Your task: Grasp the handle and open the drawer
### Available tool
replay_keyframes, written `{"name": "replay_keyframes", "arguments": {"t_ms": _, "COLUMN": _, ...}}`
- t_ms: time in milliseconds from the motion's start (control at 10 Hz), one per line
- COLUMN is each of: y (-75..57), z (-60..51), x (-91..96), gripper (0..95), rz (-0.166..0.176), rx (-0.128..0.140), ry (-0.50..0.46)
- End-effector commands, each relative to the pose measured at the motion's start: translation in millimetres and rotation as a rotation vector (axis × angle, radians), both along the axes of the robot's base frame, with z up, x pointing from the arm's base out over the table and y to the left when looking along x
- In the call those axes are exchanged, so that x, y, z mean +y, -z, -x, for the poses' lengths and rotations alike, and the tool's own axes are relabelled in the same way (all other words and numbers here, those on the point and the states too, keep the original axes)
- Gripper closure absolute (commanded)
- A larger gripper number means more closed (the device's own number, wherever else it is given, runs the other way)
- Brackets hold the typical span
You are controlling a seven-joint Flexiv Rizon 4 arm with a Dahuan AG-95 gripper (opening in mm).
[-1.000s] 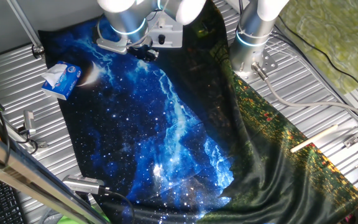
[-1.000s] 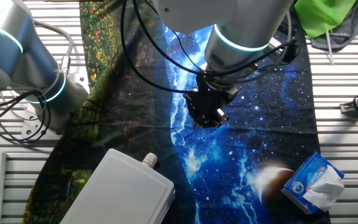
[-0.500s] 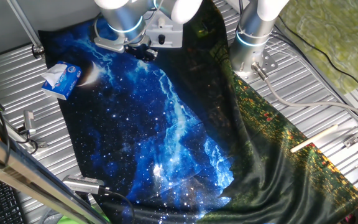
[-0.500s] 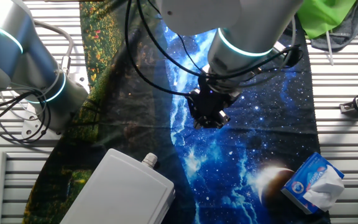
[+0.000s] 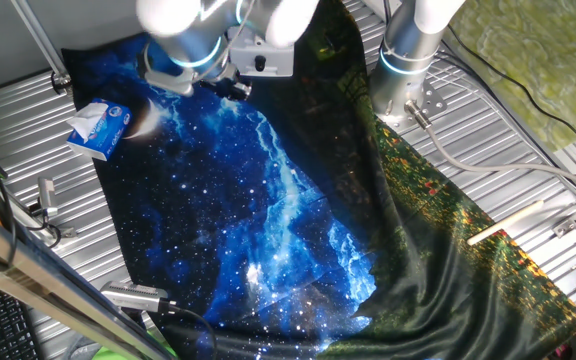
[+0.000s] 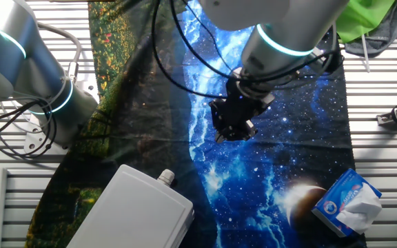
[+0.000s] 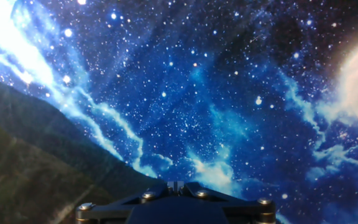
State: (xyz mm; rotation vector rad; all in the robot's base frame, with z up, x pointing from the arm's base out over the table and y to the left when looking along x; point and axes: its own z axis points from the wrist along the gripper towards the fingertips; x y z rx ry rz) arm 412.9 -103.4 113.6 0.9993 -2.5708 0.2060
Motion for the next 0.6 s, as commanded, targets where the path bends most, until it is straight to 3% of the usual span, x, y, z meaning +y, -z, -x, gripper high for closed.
{"name": "replay_keyframes", "arguments": {"t_ms": 100, "y": -1.2, "z": 2.3, "x": -1.3, "gripper": 95.0, "rz": -0.010, "rx": -0.017, "ry": -0.001}}
{"name": "replay_keyframes", "arguments": {"t_ms": 500, "y": 4.1, "z": 5.8, "x": -6.5, "gripper": 95.0, "rz": -0.040, "rx": -0.020, "ry": -0.004}}
{"name": "replay_keyframes", "arguments": {"t_ms": 600, "y": 7.6, "z": 8.4, "x": -10.1, "gripper": 76.0, "rz": -0.049, "rx": -0.016, "ry": -0.009}}
